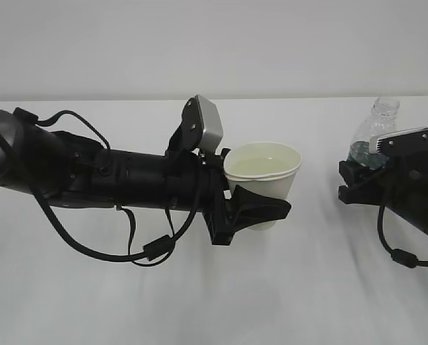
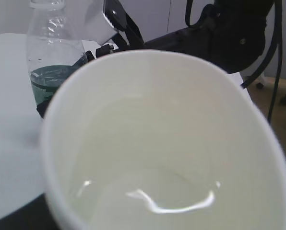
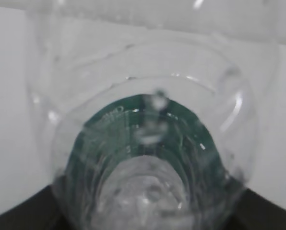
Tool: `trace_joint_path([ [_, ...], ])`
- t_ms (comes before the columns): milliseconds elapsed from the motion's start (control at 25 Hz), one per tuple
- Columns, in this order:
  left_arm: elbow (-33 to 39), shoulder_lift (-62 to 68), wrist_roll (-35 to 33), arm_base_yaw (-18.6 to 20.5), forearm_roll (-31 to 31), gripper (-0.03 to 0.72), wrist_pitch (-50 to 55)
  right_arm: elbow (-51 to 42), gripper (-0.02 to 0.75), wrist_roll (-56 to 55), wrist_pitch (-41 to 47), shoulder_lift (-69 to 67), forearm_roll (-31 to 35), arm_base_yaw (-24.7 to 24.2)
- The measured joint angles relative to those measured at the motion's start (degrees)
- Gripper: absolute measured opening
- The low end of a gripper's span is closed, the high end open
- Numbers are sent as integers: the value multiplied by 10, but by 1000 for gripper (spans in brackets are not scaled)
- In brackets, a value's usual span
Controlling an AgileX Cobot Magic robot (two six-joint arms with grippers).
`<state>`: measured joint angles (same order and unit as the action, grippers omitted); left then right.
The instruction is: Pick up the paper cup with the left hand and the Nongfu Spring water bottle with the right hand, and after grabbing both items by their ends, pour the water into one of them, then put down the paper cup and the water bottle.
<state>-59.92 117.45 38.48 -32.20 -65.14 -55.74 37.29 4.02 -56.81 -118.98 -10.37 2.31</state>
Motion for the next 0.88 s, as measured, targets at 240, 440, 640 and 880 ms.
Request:
trace_joint_path([
  [240,0,0,0,0,0,410,0,0,419,20,-15,0,3,0],
  [440,0,0,0,0,0,410,0,0,420,31,-19,-9,3,0],
  [640,0,0,0,0,0,410,0,1,440,32,-21,-21,4,0],
  [880,0,0,0,0,0,410,0,1,496,32,-32,-21,4,0],
])
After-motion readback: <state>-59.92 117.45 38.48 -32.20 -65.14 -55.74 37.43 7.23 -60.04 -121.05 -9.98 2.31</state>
